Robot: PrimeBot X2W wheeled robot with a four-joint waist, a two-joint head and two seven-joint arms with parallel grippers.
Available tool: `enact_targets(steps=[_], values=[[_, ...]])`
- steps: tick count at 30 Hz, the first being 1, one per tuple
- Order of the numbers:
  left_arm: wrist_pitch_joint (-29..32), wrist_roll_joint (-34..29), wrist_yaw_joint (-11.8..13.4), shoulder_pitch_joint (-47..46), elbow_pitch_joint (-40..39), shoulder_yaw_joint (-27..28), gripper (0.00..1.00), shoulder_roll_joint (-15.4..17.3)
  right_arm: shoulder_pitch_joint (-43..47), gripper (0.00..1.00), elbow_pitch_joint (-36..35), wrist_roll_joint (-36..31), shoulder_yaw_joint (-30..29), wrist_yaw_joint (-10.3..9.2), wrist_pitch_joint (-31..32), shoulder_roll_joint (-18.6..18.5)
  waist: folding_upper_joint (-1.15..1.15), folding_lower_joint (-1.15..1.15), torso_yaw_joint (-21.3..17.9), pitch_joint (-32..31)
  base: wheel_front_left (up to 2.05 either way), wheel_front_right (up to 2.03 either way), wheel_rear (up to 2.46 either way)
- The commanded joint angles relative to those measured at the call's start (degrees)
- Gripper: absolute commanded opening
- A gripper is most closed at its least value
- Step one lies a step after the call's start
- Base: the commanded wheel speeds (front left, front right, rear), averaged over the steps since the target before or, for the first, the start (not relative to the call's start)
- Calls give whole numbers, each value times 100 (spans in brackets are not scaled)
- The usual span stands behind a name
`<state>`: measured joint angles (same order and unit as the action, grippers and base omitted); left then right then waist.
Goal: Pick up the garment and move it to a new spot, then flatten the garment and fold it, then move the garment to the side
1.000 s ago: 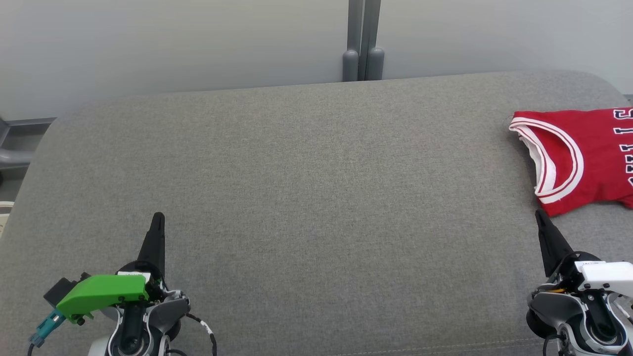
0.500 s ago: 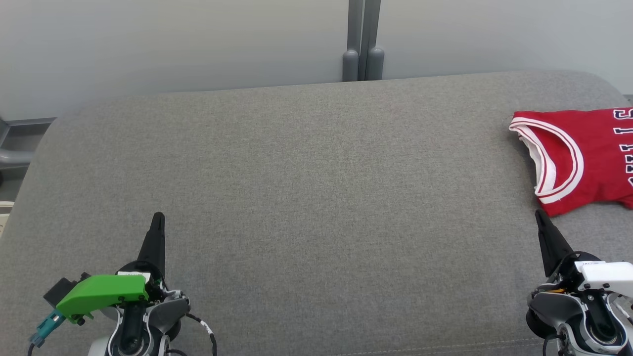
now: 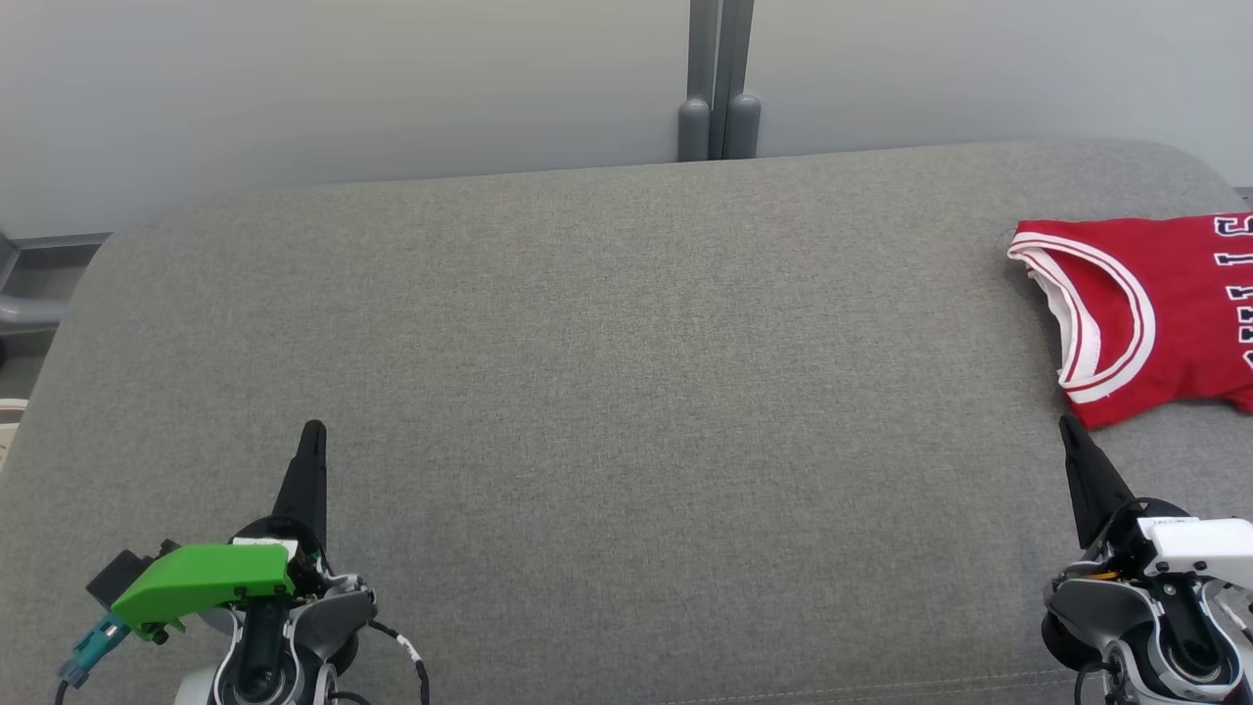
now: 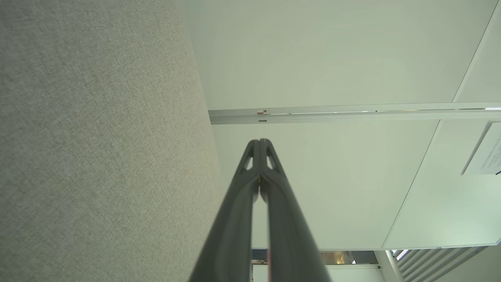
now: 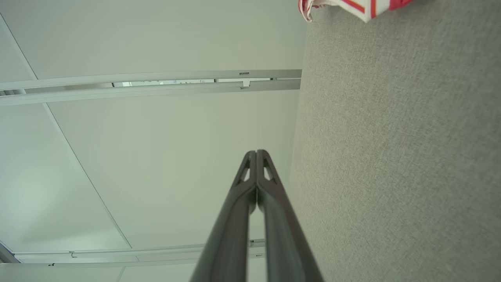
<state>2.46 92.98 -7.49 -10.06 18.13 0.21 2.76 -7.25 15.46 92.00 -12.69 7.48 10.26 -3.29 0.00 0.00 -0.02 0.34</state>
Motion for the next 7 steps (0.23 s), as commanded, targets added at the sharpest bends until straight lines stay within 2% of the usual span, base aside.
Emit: enact_targets(steps=[1, 7], values=[[5, 19, -24, -80, -6, 15, 0, 4, -38, 0, 11, -21, -22, 2, 17, -6, 0, 0, 0, 0, 0, 0, 0], [4, 20, -24, -80, -6, 14, 0, 4, -40, 0, 12, -24, -27, 2, 24, -3, 0, 0, 0, 0, 0, 0, 0]])
